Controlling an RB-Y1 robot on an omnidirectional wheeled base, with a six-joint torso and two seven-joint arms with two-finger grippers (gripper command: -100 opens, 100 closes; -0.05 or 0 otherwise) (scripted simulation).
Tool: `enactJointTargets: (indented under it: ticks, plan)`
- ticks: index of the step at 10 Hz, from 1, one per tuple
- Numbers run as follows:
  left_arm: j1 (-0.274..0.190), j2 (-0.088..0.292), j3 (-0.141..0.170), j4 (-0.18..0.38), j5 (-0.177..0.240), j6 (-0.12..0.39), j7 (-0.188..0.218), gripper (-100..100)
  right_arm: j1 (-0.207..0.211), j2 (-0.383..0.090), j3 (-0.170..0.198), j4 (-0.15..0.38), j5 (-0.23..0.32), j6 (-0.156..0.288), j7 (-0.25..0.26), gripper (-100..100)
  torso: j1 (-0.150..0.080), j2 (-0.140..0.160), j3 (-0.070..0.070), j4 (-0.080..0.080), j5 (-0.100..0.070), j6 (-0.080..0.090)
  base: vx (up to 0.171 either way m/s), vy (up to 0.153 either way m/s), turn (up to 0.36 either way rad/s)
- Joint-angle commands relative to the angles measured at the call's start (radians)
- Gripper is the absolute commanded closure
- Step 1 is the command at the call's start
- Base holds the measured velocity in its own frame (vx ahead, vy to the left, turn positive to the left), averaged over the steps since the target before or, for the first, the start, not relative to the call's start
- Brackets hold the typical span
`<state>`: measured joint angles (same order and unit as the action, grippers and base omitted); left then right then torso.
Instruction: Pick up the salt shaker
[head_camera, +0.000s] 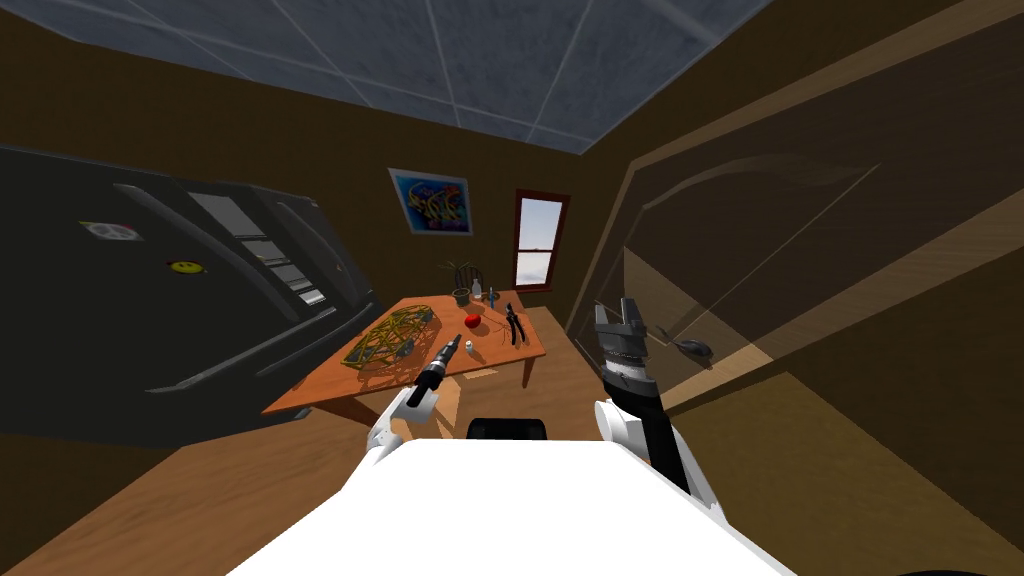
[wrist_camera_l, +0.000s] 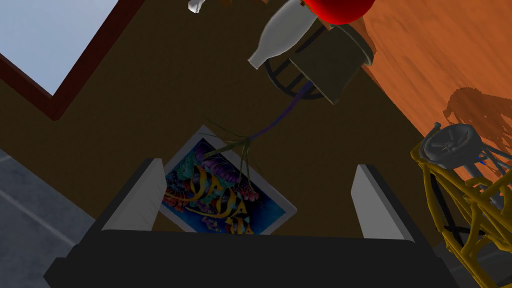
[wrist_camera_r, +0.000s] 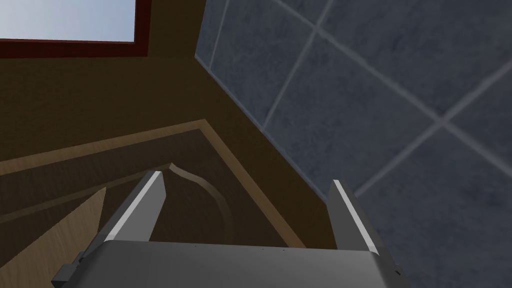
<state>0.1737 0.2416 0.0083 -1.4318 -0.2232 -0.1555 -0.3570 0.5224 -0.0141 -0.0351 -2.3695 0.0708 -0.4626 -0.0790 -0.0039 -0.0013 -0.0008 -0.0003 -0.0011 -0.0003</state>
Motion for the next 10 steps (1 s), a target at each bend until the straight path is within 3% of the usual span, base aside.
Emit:
enactJointTargets:
  ticks: [1, 2, 5, 6, 7, 10]
  plan:
    - [-0.009, 0.004, -0.001, 0.028, -0.008, 0.010, -0.007, -100, 0.000, 0.000, 0.000, 0.000, 0.000, 0.000, 0.000, 0, 0.000, 0.000, 0.000, 0.000, 0.000, 0.000, 0.026, -0.060, -0.025]
    - [-0.028, 0.013, -0.003, 0.070, -0.023, 0.025, -0.018, -100, 0.000, 0.000, 0.000, 0.000, 0.000, 0.000, 0.000, 0, 0.000, 0.000, 0.000, 0.000, 0.000, 0.000, 0.035, -0.066, -0.057]
    - [-0.047, 0.022, -0.004, 0.122, -0.037, 0.040, -0.029, -100, 0.000, 0.000, 0.000, 0.000, 0.000, 0.000, 0.000, 0, 0.000, 0.000, 0.000, 0.000, 0.000, 0.000, 0.024, -0.055, -0.029]
    - [-0.066, 0.032, -0.006, 0.169, -0.052, 0.055, -0.040, -100, 0.000, 0.000, 0.000, 0.000, 0.000, 0.000, 0.000, 0, 0.000, 0.001, 0.000, 0.000, 0.000, 0.000, 0.032, -0.066, -0.053]
    - [-0.066, 0.032, -0.006, 0.169, -0.052, 0.055, -0.040, -100, 0.000, 0.000, 0.000, 0.000, 0.000, 0.000, 0.000, 0, 0.000, 0.000, 0.000, 0.000, 0.000, 0.000, 0.028, -0.051, -0.017]
    - [-0.102, 0.054, -0.009, 0.248, -0.080, 0.083, -0.061, -100, 0.000, 0.000, 0.000, 0.000, 0.000, 0.000, 0.000, 0, 0.001, 0.000, 0.000, 0.000, 0.000, 0.000, 0.030, -0.055, -0.035]
